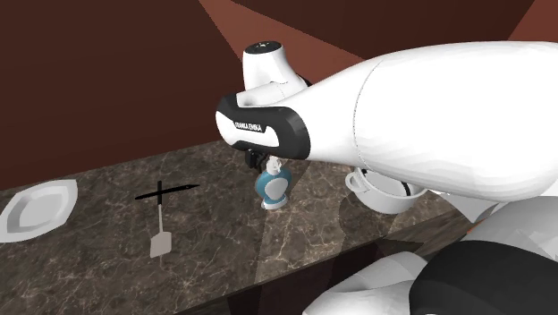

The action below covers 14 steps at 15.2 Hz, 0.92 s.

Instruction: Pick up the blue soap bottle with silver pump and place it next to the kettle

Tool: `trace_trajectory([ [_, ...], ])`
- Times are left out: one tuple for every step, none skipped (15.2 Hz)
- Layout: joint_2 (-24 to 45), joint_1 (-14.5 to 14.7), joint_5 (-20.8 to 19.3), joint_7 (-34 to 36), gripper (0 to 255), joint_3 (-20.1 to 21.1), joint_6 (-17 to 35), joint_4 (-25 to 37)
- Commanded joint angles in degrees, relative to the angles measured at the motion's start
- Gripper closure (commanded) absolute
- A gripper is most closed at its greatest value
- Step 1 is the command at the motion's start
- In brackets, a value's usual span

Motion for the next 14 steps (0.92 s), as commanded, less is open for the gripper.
trace_trajectory([
  [0.02, 0.00, 0.00, 0.00, 0, 0.00, 0.05, -0.02],
  [0.02, 0.00, 0.00, 0.00, 0, 0.00, 0.05, -0.02],
  [0.01, 0.00, 0.00, 0.00, 0, 0.00, 0.03, -0.01],
  [0.01, 0.00, 0.00, 0.00, 0, 0.00, 0.03, -0.01],
  [0.01, 0.00, 0.00, 0.00, 255, 0.00, 0.03, -0.01],
  [0.01, 0.00, 0.00, 0.00, 255, 0.00, 0.03, -0.01],
  [0.01, 0.00, 0.00, 0.00, 255, 0.00, 0.03, -0.01],
  [0.02, 0.00, 0.00, 0.00, 255, 0.00, 0.04, -0.01],
  [0.00, 0.00, 0.00, 0.00, 255, 0.00, 0.04, -0.03],
  [0.00, -0.01, 0.00, -0.01, 255, -0.01, 0.03, -0.03],
  [0.01, -0.01, -0.01, -0.02, 255, -0.01, 0.03, -0.01],
  [0.00, -0.01, -0.01, -0.02, 255, -0.01, 0.03, -0.02],
  [-0.01, -0.01, -0.01, -0.02, 255, -0.02, 0.03, -0.03],
  [0.02, 0.00, 0.00, 0.00, 255, 0.00, 0.05, -0.02],
])
